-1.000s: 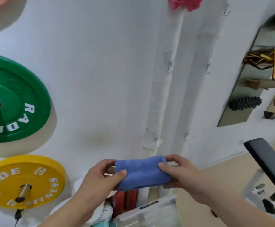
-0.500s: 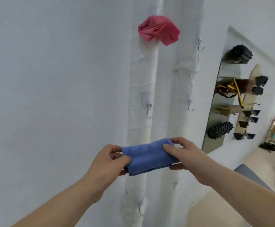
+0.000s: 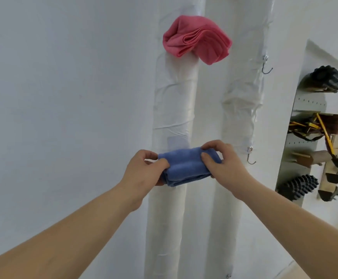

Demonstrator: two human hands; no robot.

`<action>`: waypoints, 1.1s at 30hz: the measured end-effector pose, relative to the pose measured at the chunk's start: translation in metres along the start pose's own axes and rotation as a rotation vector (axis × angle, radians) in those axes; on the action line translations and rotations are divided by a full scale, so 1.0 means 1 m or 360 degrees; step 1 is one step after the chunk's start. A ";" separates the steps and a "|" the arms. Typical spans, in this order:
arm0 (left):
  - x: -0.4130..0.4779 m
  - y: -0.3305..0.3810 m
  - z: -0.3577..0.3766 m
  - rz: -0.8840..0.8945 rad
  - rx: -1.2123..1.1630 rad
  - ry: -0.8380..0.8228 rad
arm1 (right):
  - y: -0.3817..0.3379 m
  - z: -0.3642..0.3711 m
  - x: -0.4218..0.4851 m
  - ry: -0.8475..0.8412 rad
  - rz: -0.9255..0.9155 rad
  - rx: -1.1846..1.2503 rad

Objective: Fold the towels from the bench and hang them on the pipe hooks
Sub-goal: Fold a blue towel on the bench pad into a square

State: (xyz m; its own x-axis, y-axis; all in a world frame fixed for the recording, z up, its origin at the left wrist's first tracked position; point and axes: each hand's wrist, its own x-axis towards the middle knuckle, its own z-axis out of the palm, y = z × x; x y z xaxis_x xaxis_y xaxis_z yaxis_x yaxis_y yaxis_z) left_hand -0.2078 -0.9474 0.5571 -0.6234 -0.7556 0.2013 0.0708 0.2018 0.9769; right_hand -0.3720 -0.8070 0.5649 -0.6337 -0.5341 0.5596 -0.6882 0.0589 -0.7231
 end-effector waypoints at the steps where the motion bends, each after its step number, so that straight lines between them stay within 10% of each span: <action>1: 0.002 -0.003 0.001 0.0011 -0.0001 0.0053 | 0.005 0.003 0.003 -0.0038 -0.0011 0.0053; 9: 0.008 -0.022 0.000 -0.0099 0.0062 0.0090 | 0.005 0.006 0.011 -0.0403 0.0155 -0.0085; 17: 0.011 -0.044 0.001 0.1706 0.1475 0.0091 | 0.009 0.008 0.016 -0.0353 -0.0529 -0.0865; 27: -0.009 -0.054 0.012 0.0929 0.0624 -0.0186 | 0.019 0.005 0.014 -0.0662 -0.0110 -0.0187; 33: -0.019 -0.066 0.022 0.0948 0.0471 -0.0137 | 0.032 0.013 0.002 -0.0623 0.0045 0.0083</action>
State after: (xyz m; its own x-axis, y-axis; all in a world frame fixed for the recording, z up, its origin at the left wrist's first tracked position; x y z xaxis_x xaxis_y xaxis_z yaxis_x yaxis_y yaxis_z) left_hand -0.2180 -0.9326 0.4868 -0.6047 -0.4120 0.6816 0.2134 0.7407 0.6371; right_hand -0.3904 -0.8167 0.5375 -0.4627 -0.8146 0.3497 -0.6470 0.0406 -0.7614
